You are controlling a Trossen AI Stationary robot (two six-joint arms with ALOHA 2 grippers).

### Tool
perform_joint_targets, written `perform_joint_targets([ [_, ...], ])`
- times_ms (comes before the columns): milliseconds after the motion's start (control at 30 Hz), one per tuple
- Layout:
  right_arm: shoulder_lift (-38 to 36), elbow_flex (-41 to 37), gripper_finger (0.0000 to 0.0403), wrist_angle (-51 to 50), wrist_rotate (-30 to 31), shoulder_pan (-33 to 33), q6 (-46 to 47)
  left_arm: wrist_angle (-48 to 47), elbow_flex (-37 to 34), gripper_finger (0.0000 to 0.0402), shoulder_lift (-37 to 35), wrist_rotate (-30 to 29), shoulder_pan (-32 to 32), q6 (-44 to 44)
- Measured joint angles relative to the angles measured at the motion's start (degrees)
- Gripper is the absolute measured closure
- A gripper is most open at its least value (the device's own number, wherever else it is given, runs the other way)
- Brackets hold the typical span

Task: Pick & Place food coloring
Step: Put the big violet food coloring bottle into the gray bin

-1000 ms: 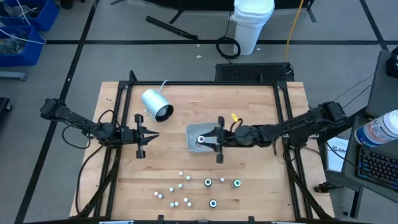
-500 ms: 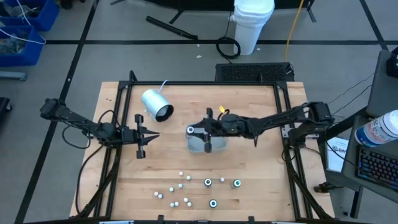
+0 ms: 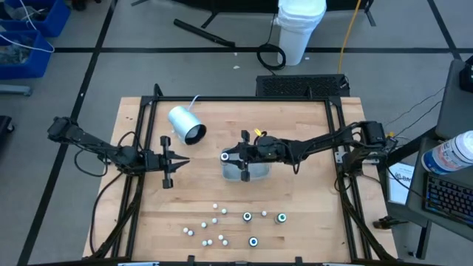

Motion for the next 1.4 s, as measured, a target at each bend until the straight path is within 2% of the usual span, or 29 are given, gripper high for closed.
perform_joint_targets([
  [233, -0.03, 0.00, 0.0288, -0.96, -0.75, -0.82, -3.66, -0.02, 0.00, 0.0364, 0.00, 0.00, 0.00, 0.00],
  [433, -0.03, 0.00, 0.0286, -1.05, -8.85, -4.15, 0.58, -0.02, 0.00, 0.0364, 0.00, 0.00, 0.00, -0.02],
  [800, -0.03, -0.52, 0.0287, -2.72, -8.89, -4.98, 0.47, -0.02, 0.00, 0.0364, 0.00, 0.00, 0.00, -0.04],
  [900, -0.03, -2.21, 0.0285, -1.01, -7.94, -4.98, 0.72, -0.02, 0.00, 0.0364, 0.00, 0.00, -0.02, -0.04],
  [1133, -0.03, -8.36, 0.0290, 10.51, -6.91, -4.98, 2.89, -0.02, 0.00, 0.0364, 0.00, 0.00, -0.02, -0.07],
  [1400, -0.03, -8.59, 0.0290, 7.92, -3.89, -4.50, 5.09, 0.00, 0.00, 0.0364, 0.00, 0.00, 0.00, -0.07],
])
